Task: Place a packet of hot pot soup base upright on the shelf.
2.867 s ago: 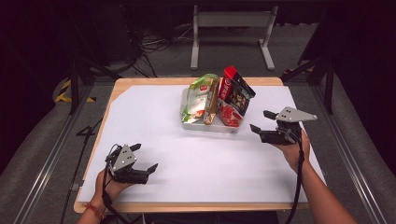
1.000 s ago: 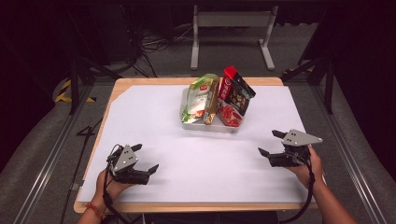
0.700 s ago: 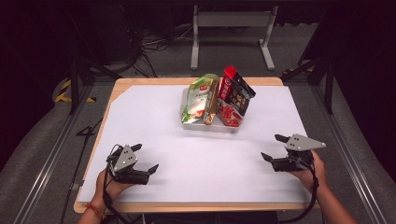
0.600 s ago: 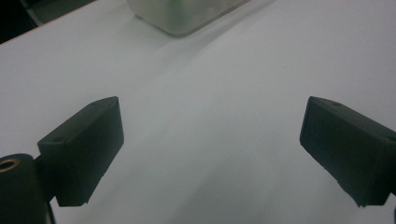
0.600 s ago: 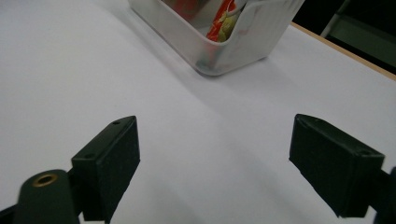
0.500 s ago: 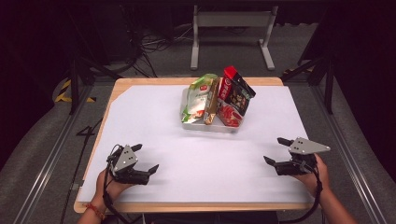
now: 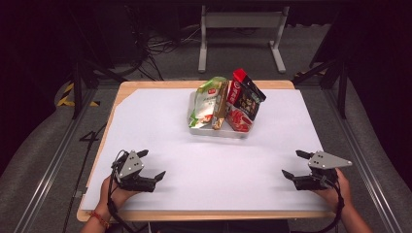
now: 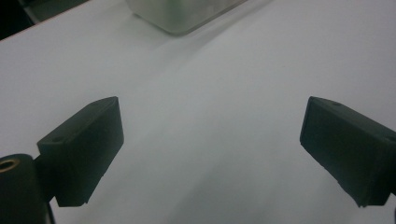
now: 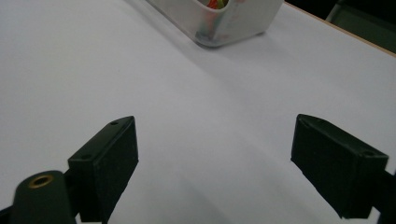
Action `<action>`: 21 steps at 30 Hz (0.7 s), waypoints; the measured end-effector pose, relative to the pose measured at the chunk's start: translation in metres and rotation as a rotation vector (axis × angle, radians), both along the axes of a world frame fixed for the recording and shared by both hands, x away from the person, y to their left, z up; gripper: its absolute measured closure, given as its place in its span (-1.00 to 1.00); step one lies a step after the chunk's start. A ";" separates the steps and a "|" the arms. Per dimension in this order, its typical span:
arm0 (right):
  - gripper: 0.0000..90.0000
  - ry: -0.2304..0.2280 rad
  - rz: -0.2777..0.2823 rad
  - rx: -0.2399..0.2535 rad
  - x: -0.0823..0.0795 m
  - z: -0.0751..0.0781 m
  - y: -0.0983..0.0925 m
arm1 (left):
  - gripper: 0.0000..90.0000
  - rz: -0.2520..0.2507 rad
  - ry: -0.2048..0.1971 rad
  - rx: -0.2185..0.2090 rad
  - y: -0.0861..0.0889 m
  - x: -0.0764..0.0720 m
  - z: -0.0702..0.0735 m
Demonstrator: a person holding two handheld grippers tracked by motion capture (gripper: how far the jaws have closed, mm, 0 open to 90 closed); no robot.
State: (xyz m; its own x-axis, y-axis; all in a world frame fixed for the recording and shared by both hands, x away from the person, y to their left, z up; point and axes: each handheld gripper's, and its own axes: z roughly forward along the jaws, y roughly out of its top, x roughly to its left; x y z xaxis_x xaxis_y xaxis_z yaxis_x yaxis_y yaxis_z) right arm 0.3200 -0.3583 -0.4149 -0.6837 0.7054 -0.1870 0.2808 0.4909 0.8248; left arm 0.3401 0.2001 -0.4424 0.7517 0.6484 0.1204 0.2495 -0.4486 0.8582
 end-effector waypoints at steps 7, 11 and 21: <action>-0.66 0.004 -0.022 0.000 -0.008 -0.004 -0.008 | -0.85 -0.001 0.001 -0.006 0.000 0.000 0.000; -0.67 0.008 -0.029 -0.001 -0.011 -0.005 -0.012 | -0.85 -0.002 0.001 -0.007 0.000 0.000 0.000; -0.68 0.003 -0.063 0.000 -0.022 -0.013 -0.024 | -0.85 -0.016 0.002 -0.005 -0.002 0.001 0.001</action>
State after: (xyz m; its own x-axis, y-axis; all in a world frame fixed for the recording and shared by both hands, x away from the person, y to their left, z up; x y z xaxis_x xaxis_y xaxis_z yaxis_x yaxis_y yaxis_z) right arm 0.2982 -0.3826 -0.4281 -0.6382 0.7473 -0.1851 0.3134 0.4717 0.8242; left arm 0.3410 0.1981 -0.4418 0.7621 0.6371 0.1157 0.2439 -0.4479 0.8602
